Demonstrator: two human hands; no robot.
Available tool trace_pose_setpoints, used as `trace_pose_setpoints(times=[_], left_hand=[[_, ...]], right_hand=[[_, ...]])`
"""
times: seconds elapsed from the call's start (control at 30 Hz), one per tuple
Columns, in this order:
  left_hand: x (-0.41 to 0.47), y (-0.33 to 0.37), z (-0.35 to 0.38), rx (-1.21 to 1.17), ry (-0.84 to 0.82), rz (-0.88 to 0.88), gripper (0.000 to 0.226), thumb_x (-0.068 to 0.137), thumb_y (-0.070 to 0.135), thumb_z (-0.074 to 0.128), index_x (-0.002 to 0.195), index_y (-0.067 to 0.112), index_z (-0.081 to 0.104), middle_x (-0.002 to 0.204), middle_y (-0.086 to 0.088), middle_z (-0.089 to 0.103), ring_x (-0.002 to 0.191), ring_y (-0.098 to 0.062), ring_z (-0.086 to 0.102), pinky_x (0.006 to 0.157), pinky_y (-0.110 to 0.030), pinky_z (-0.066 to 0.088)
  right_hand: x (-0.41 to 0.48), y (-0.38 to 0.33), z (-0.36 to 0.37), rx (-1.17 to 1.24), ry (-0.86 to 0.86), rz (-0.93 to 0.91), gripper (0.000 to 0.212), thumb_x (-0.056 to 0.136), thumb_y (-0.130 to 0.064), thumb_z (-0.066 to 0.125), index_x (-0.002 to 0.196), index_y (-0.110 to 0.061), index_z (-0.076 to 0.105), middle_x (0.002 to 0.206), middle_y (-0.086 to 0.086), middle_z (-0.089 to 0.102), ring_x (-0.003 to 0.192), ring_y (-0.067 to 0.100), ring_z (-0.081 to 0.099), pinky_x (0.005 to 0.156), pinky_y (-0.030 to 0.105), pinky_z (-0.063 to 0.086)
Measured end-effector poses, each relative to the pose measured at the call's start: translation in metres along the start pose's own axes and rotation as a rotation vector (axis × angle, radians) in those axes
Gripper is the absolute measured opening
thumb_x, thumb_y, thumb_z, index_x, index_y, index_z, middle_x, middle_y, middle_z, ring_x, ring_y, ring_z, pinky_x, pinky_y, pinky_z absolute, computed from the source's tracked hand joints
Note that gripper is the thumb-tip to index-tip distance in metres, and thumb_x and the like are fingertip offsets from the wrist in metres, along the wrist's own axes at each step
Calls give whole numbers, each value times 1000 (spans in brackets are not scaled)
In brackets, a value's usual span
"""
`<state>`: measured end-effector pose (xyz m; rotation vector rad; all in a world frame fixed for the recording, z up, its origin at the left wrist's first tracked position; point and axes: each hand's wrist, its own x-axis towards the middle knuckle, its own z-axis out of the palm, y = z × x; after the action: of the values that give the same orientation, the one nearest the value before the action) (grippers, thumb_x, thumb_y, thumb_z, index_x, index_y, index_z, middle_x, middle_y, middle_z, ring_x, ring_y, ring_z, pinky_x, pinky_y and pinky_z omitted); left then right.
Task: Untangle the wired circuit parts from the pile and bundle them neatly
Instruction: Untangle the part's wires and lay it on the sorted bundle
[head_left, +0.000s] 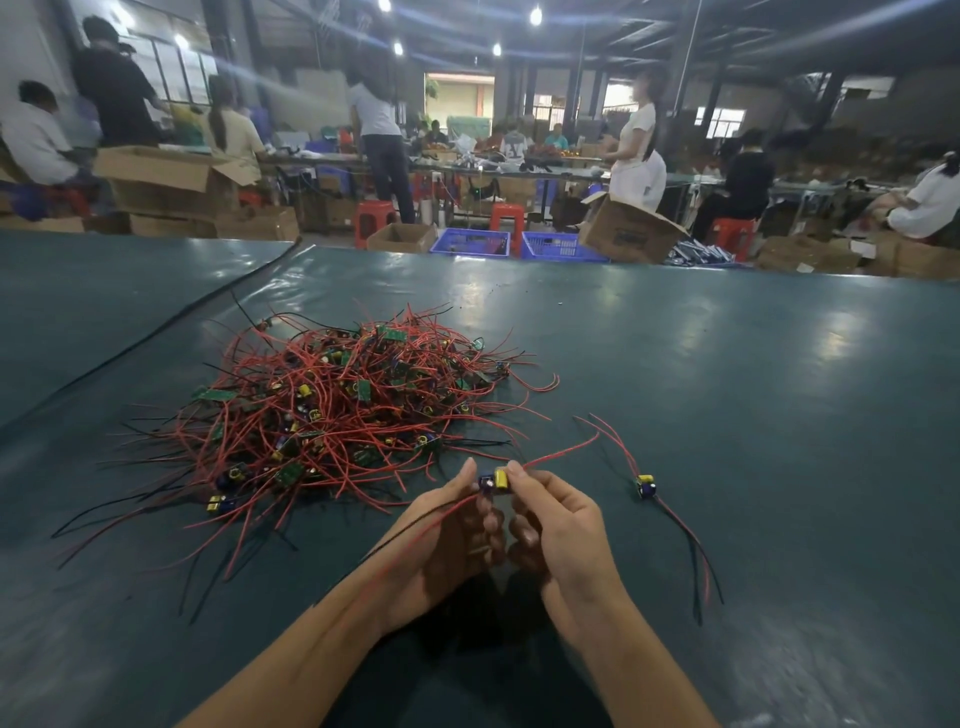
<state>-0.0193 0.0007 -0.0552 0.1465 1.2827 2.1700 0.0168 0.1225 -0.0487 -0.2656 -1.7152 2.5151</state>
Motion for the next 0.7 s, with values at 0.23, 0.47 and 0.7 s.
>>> trace_pose_setpoints(times=[0.23,0.47,0.7], left_hand=[[-4,-17,9,575,20,415,27,87,36,67,73,14,62,64,-5,61,61,-19,58,64,-32,51],[-6,-15,15,421,238,498,48,82,56,50,66,14,66,63,-10,59,58,-18,54,55,-27,46],[-6,-12,12,402,250,489,39,82,46,61,58,16,69,55,-1,60,51,-12,56,51,-21,44]], right_hand=[[1,4,6,148,320,-94,22,85,-26,73,65,-20,76,46,-5,46,38,9,39,37,20,37],[-4,14,17,50,220,-121,25,87,-21,71,62,-19,76,62,3,68,56,13,62,52,25,54],[-5,15,16,-34,211,-122,21,86,-21,74,66,-15,77,67,9,71,64,18,65,66,33,57]])
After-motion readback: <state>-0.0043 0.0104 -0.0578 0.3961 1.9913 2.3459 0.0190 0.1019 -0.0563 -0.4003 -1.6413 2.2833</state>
